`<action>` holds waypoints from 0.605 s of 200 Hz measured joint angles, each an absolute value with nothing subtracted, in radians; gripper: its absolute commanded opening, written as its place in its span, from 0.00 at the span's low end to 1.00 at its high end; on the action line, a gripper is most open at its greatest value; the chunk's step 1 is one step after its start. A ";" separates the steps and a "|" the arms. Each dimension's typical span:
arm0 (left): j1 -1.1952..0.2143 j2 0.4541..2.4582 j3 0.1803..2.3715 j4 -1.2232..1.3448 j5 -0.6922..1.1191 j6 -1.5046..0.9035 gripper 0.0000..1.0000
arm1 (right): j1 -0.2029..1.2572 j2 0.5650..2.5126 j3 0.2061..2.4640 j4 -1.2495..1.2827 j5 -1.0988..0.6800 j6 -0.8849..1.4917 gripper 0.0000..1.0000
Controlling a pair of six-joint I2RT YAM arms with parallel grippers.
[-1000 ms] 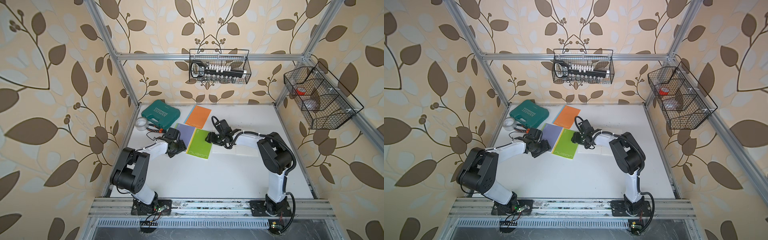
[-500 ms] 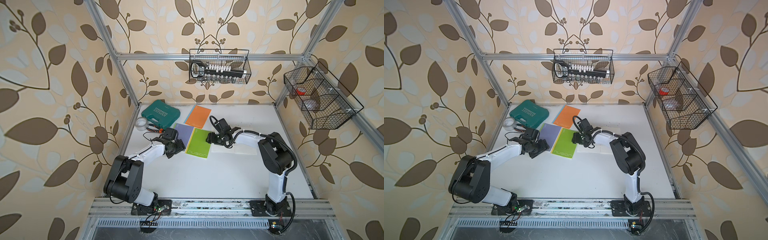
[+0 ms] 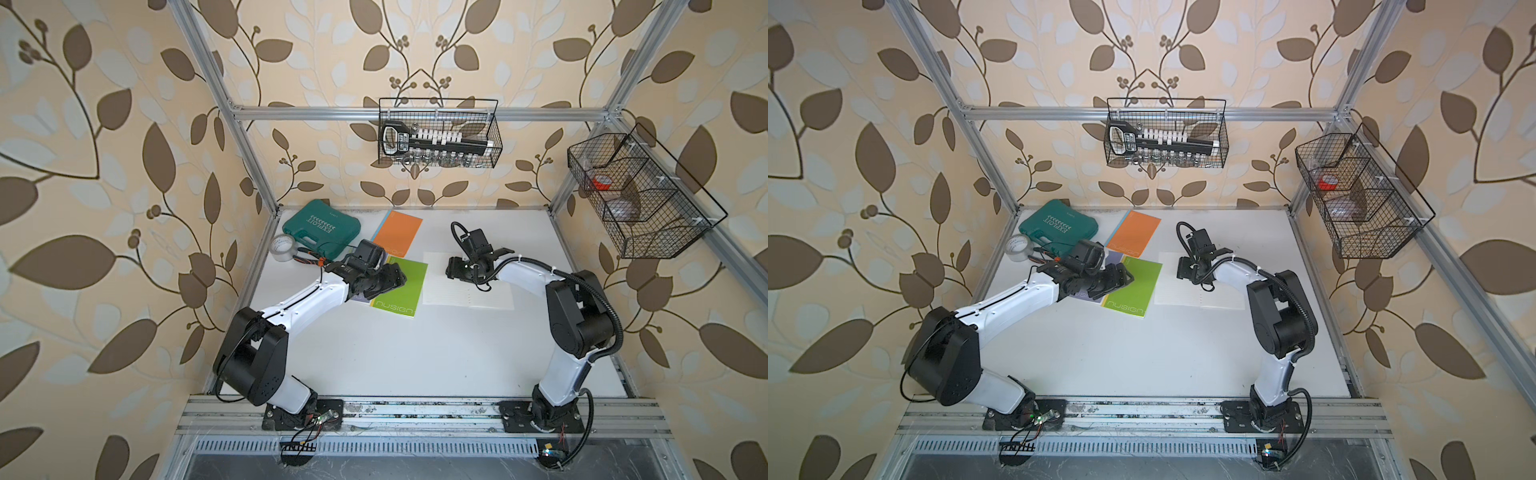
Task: Close the notebook
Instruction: Close the notebook at the center of the board.
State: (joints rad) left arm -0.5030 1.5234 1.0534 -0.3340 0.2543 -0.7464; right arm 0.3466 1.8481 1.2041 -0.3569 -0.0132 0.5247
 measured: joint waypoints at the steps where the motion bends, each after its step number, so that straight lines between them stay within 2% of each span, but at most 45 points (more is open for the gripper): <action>1: -0.506 1.529 1.056 -0.332 0.255 -0.748 0.82 | 0.347 1.849 1.204 -0.357 -0.013 0.524 0.68; 51: -0.551 1.664 1.120 -0.271 0.311 -0.791 0.83 | 0.327 1.850 1.119 -0.319 -0.016 0.530 0.68; 121: -0.617 1.787 1.221 -0.207 0.368 -0.823 0.83 | 0.225 1.676 0.876 -0.179 -0.060 0.601 0.68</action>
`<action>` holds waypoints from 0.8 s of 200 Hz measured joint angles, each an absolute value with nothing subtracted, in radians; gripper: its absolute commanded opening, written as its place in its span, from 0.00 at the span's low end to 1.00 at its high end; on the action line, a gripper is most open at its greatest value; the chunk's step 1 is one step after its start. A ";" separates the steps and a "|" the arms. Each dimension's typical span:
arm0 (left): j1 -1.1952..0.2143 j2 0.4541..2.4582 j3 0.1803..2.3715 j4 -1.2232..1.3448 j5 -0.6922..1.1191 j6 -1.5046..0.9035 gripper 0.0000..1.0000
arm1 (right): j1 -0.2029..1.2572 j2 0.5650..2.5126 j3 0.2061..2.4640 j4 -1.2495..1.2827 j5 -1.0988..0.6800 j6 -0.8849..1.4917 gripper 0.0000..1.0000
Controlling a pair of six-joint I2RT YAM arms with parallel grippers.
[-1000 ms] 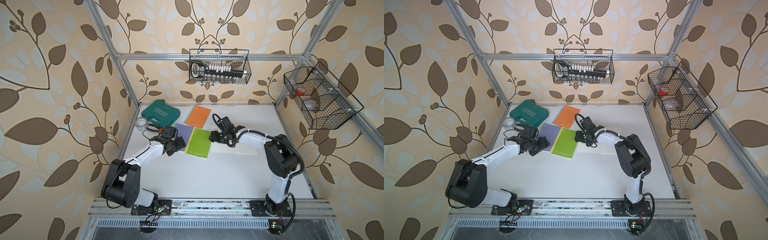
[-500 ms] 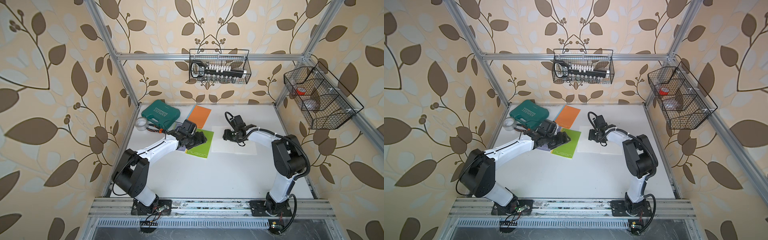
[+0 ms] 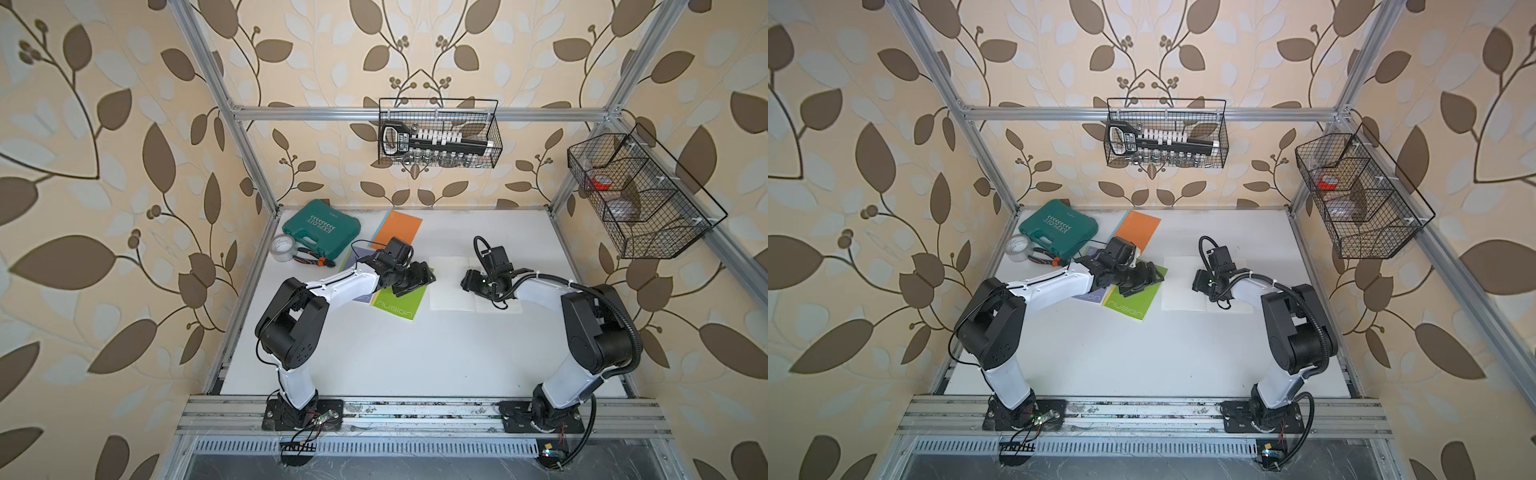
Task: Close the notebook
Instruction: Close the notebook at the center of the board.
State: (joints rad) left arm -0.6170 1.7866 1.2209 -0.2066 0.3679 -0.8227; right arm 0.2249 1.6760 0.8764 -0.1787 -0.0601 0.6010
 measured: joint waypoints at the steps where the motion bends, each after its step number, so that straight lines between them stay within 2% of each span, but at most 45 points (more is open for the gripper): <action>1: -0.618 1.789 1.223 -0.206 0.368 -0.823 0.83 | 0.224 1.674 0.874 -0.179 -0.060 0.602 0.68; 51: -0.670 1.862 1.269 -0.163 0.401 -0.853 0.84 | 0.205 1.563 0.772 -0.208 -0.075 0.629 0.68; 105: -0.738 1.968 1.269 -0.039 0.441 -0.923 0.84 | 0.205 1.558 0.768 -0.220 -0.080 0.629 0.68; 160: -0.744 2.007 1.282 -0.035 0.277 -0.881 0.85 | 0.205 1.558 0.767 -0.216 -0.083 0.632 0.68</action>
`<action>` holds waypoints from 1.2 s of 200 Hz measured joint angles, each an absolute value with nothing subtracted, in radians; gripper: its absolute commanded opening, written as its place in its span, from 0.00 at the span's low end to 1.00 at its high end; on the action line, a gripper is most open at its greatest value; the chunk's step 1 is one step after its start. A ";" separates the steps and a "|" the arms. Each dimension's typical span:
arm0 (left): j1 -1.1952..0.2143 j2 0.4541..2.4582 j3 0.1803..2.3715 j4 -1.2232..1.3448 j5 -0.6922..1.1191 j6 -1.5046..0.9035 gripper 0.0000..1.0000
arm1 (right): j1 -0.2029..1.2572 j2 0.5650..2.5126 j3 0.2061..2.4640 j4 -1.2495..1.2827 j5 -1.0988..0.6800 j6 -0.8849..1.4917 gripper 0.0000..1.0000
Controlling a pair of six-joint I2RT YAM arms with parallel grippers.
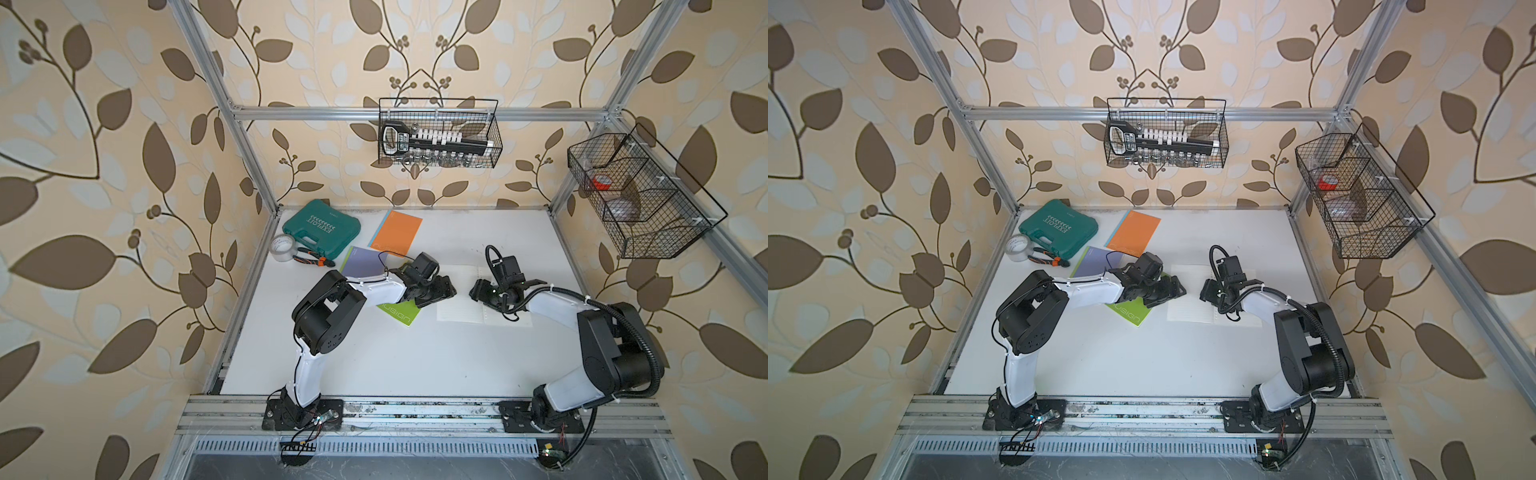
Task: Close the notebook
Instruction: Close the notebook at the center of the board.
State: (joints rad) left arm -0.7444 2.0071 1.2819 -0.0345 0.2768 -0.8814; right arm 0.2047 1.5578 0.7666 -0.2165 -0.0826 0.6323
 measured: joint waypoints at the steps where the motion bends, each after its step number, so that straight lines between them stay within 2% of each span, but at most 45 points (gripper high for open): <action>1: -0.744 2.008 1.283 -0.035 0.274 -0.879 0.85 | 0.205 1.558 0.767 -0.216 -0.083 0.632 0.68; 93: -0.704 2.073 1.399 -0.049 0.094 -0.814 0.84 | 0.205 1.558 0.767 -0.216 -0.083 0.632 0.68; 240: -0.753 2.109 1.471 0.015 0.286 -0.813 0.84 | 0.127 1.495 0.686 -0.156 -0.090 0.666 0.68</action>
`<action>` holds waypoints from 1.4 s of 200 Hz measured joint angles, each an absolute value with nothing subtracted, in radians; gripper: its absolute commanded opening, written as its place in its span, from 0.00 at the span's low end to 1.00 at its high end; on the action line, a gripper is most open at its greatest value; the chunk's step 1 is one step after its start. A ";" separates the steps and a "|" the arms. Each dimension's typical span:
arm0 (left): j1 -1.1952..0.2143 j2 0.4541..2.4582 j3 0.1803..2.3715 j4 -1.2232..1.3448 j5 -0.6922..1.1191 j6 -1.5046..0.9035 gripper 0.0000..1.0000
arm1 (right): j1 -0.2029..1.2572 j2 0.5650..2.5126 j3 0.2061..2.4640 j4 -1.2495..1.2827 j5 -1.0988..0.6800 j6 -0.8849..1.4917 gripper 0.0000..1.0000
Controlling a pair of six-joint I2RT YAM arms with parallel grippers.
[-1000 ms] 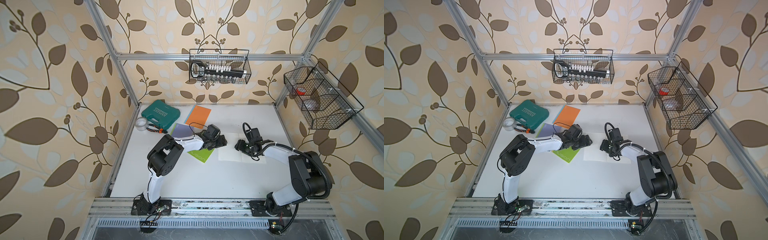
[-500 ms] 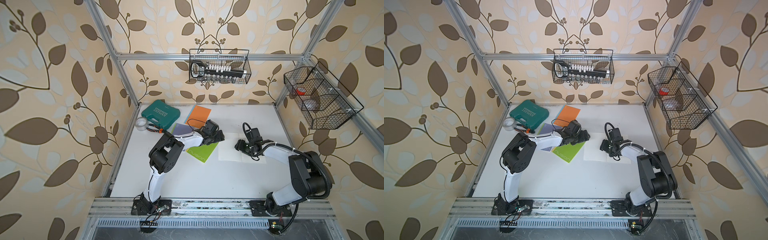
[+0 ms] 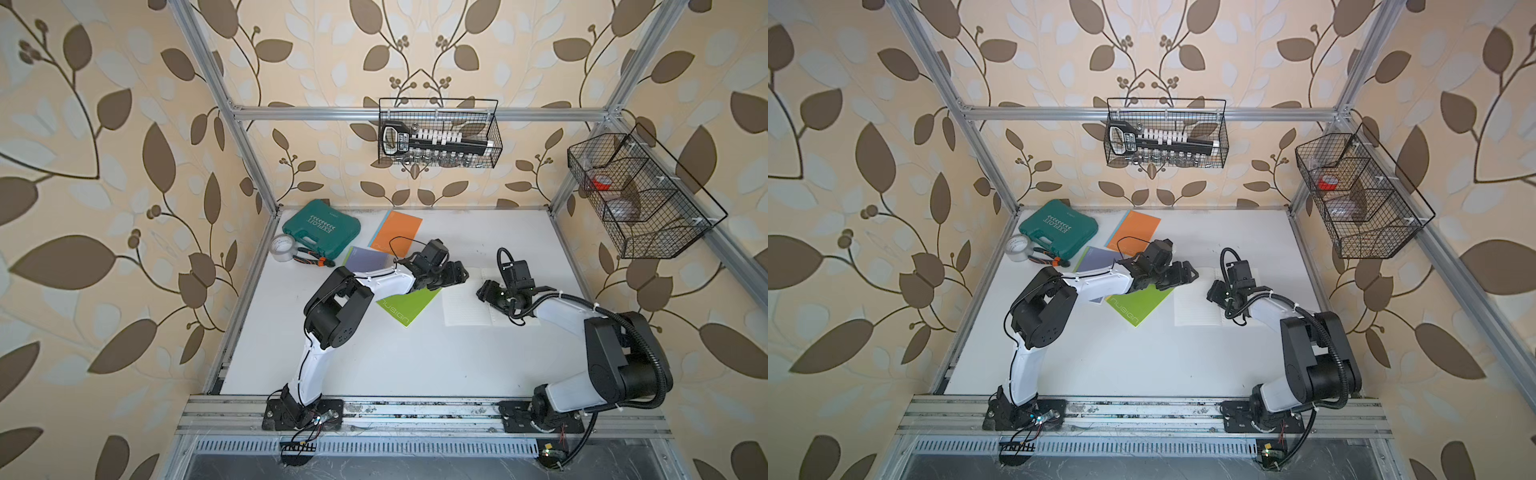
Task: Close the notebook
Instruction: Close the notebook at the center of the board.
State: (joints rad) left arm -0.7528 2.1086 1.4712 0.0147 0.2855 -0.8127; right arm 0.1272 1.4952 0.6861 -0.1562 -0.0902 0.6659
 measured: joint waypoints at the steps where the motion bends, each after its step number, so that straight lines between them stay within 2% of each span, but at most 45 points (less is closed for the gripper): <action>1: -0.754 2.109 1.471 0.015 0.287 -0.813 0.84 | 0.127 1.495 0.686 -0.156 -0.090 0.666 0.68; 45: -0.773 2.131 1.448 0.006 0.305 -0.811 0.84 | 0.118 1.494 0.685 -0.157 -0.092 0.666 0.68; 88: -0.775 2.132 1.448 -0.025 0.240 -0.769 0.85 | 0.117 1.493 0.685 -0.157 -0.094 0.667 0.68; 144: -0.804 2.137 1.462 -0.051 0.075 -0.709 0.85 | 0.117 1.493 0.685 -0.155 -0.097 0.670 0.68; 200: -0.757 2.149 1.485 -0.112 -0.084 -0.678 0.86 | 0.117 1.493 0.685 -0.155 -0.097 0.673 0.68; 252: -0.731 2.149 1.493 -0.132 -0.084 -0.660 0.86 | 0.116 1.491 0.685 -0.158 -0.102 0.673 0.68; 280: -0.732 2.146 1.492 -0.130 -0.025 -0.671 0.87 | 0.121 1.489 0.685 -0.162 -0.105 0.673 0.68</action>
